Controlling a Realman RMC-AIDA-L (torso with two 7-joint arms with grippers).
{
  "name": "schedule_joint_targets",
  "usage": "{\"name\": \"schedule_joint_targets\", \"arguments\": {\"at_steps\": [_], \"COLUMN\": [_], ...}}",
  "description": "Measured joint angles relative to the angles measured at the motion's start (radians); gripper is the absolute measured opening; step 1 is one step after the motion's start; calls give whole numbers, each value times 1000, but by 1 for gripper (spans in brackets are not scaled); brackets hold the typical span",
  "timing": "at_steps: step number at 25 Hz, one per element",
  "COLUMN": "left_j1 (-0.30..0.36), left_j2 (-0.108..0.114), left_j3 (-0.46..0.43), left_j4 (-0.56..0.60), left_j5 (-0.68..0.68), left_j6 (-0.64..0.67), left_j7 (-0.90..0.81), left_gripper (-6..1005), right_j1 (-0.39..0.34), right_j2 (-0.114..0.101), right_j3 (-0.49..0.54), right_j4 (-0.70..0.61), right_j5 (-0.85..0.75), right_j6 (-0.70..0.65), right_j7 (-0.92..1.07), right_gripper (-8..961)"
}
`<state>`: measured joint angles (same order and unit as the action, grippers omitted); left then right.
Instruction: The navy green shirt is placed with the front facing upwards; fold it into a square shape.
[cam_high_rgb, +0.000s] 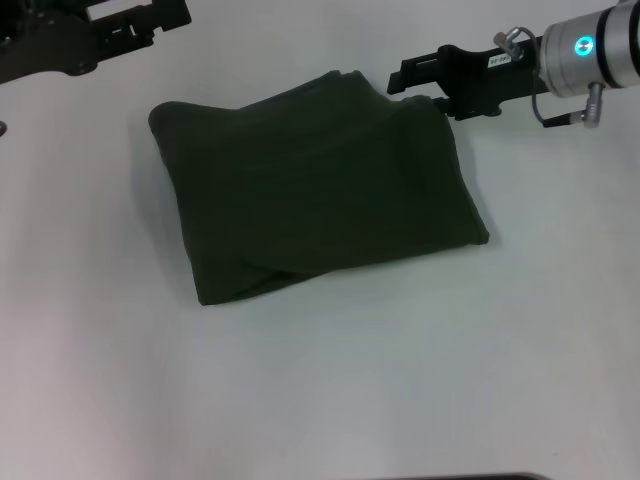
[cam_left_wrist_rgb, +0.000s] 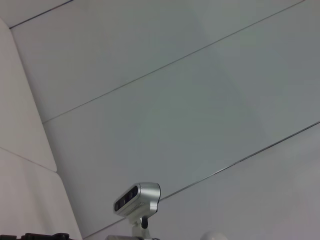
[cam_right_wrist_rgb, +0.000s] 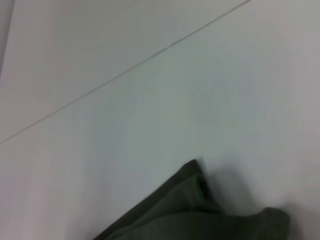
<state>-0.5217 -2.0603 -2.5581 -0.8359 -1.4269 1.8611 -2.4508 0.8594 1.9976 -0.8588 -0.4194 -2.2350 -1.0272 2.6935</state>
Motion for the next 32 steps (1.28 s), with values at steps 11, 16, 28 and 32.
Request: {"name": "schedule_joint_targets", "arguments": {"at_steps": [11, 16, 28, 32], "left_j1": [2, 1, 4, 2], "left_j2": [0, 0, 0, 0], "left_j3": [0, -1, 1, 3], "left_j4": [2, 1, 1, 1], "left_j5": [-3, 1, 2, 2], "left_j6": [0, 0, -1, 0], "left_j7": [4, 5, 6, 7], "left_gripper": [609, 609, 609, 609], "right_j1": [4, 1, 7, 8], "right_j2": [13, 16, 22, 21], "right_j3": [2, 3, -4, -5], "right_j4": [11, 6, -19, -62], "right_j5": [9, 10, 11, 10], "right_j6": [23, 27, 20, -13], "right_j7": [-4, -55, -86, -87], "right_gripper": [726, 555, 305, 117]}}
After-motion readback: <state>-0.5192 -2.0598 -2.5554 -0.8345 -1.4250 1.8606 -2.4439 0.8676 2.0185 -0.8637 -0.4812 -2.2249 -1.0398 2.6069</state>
